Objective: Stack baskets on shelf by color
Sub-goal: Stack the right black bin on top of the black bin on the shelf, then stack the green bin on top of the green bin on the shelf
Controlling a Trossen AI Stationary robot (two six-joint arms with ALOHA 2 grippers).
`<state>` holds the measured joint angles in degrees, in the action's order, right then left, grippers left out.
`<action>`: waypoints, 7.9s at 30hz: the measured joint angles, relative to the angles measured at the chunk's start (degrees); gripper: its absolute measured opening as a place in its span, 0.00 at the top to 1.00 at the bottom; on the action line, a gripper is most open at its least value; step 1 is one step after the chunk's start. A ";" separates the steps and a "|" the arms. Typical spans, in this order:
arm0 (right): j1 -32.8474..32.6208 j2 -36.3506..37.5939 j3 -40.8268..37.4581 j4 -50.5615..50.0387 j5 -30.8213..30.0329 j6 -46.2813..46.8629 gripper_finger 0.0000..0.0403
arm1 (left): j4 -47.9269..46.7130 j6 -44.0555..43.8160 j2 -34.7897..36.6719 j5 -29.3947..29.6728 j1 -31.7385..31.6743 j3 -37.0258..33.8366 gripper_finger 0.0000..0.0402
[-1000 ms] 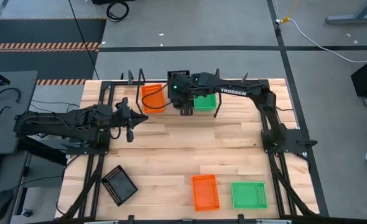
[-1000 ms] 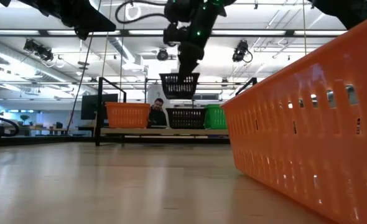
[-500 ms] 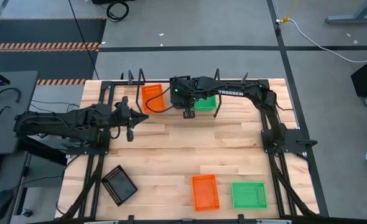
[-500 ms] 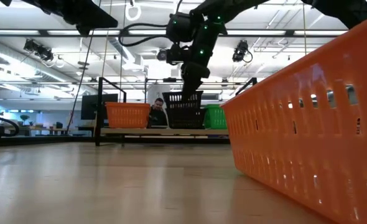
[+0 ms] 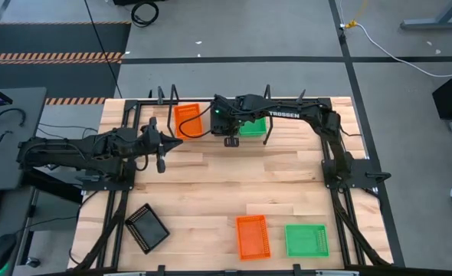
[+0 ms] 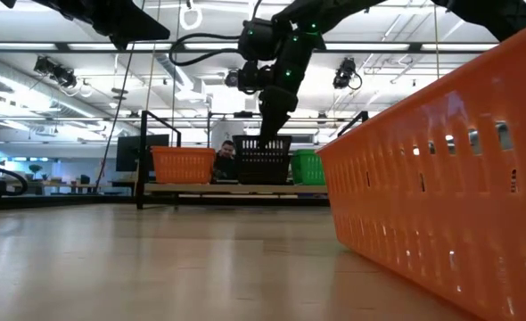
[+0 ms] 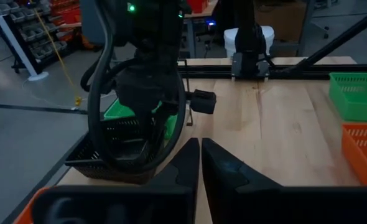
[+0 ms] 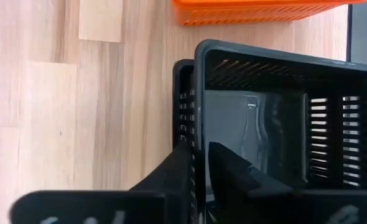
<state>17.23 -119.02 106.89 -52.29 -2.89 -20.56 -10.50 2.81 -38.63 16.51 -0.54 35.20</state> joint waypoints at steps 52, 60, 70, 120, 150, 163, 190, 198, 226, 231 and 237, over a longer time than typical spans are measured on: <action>-1.56 -0.06 -0.17 2.59 4.00 1.74 0.94 | 0.02 -1.14 0.01 0.00 0.00 -0.02 0.92; -1.33 -1.97 -0.20 2.65 3.30 3.40 0.94 | 0.08 -1.14 0.02 -0.02 0.02 -0.02 0.94; -1.34 -1.80 -0.20 4.36 2.05 2.95 0.92 | 0.07 -1.07 0.00 -0.02 0.02 -0.02 0.92; -15.64 22.57 -29.27 17.49 -0.47 16.86 0.68 | -45.85 -49.41 -32.02 -4.85 23.18 33.80 0.83; -11.78 40.88 -42.97 28.24 -0.42 14.39 0.68 | -36.90 -98.06 -54.83 -28.84 43.92 33.16 0.61; -12.77 40.57 -42.95 29.12 1.06 15.82 0.68 | -35.99 -95.42 -63.56 -28.81 44.74 33.12 0.61; -18.12 40.57 -42.93 26.45 4.43 16.16 0.68 | -40.47 -71.62 -65.27 -23.39 37.79 35.09 0.61; -28.25 40.03 -42.92 16.59 1.00 23.21 0.68 | -46.39 -58.47 -61.61 -1.84 34.24 44.00 0.64; -54.97 38.42 -42.91 -4.61 8.49 95.04 0.68 | 5.55 -17.82 -61.88 13.24 28.19 29.73 0.67; -59.56 36.52 -42.91 -4.28 6.64 94.12 0.68 | 7.54 -14.33 -61.88 13.27 28.37 29.73 0.67; -62.92 29.60 -42.91 -3.99 6.29 88.14 0.68 | 7.04 -13.35 -61.88 13.25 29.57 29.73 0.67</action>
<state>-45.68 -89.43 63.99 -56.28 3.40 67.58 -3.46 -10.54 -100.51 29.76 29.03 64.93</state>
